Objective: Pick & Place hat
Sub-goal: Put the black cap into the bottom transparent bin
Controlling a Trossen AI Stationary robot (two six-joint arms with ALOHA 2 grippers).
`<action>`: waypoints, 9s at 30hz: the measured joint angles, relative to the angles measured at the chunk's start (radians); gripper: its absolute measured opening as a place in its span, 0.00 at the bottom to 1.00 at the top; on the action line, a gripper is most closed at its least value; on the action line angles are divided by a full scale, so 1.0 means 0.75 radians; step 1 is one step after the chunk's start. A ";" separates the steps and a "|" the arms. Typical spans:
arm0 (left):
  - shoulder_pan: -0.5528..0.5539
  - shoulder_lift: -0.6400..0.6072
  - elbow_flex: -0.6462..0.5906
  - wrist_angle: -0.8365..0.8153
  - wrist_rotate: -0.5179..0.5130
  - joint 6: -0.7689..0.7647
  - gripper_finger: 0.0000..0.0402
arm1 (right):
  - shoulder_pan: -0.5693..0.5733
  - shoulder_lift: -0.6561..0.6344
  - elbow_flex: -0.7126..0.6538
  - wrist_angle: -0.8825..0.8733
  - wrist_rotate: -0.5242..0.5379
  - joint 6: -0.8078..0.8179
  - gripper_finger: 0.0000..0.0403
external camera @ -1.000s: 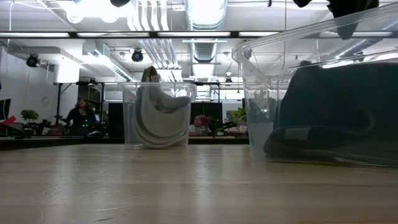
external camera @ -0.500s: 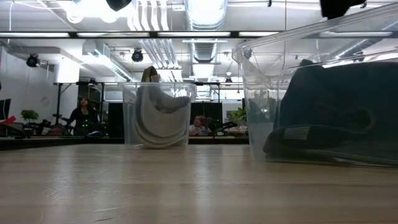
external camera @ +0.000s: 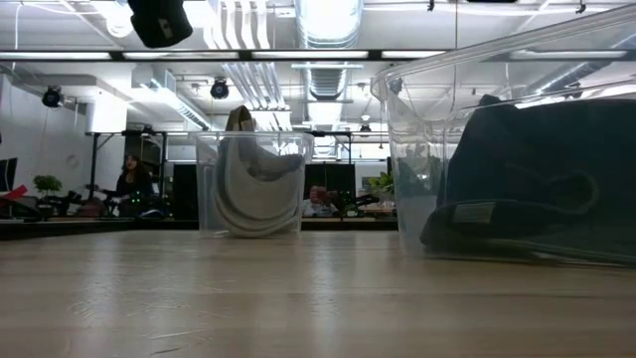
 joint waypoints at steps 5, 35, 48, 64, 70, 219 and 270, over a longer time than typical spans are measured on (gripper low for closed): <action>-0.008 0.006 0.000 -0.022 -0.004 0.017 0.35 | 0.031 0.003 0.000 0.263 -0.003 -0.069 0.44; -0.636 0.580 -0.001 -0.124 0.098 -0.014 0.35 | 0.064 0.004 -0.050 0.411 0.036 -0.155 0.44; -0.698 0.795 -0.001 -0.112 0.174 0.029 0.35 | 0.064 0.004 -0.076 0.418 0.037 -0.136 0.44; -0.709 0.844 0.009 -0.161 0.402 0.113 0.35 | 0.064 0.004 -0.077 0.479 0.037 -0.139 0.44; -0.718 0.841 0.009 -0.175 0.450 0.186 0.35 | 0.064 0.004 -0.077 0.511 0.037 -0.136 0.44; -0.395 0.570 0.645 -0.625 -0.630 0.438 0.00 | 0.038 0.508 0.017 1.122 0.503 -1.019 0.44; -0.406 0.562 0.740 -0.498 -0.509 0.390 0.40 | 0.069 0.143 0.711 -0.536 0.348 0.072 0.02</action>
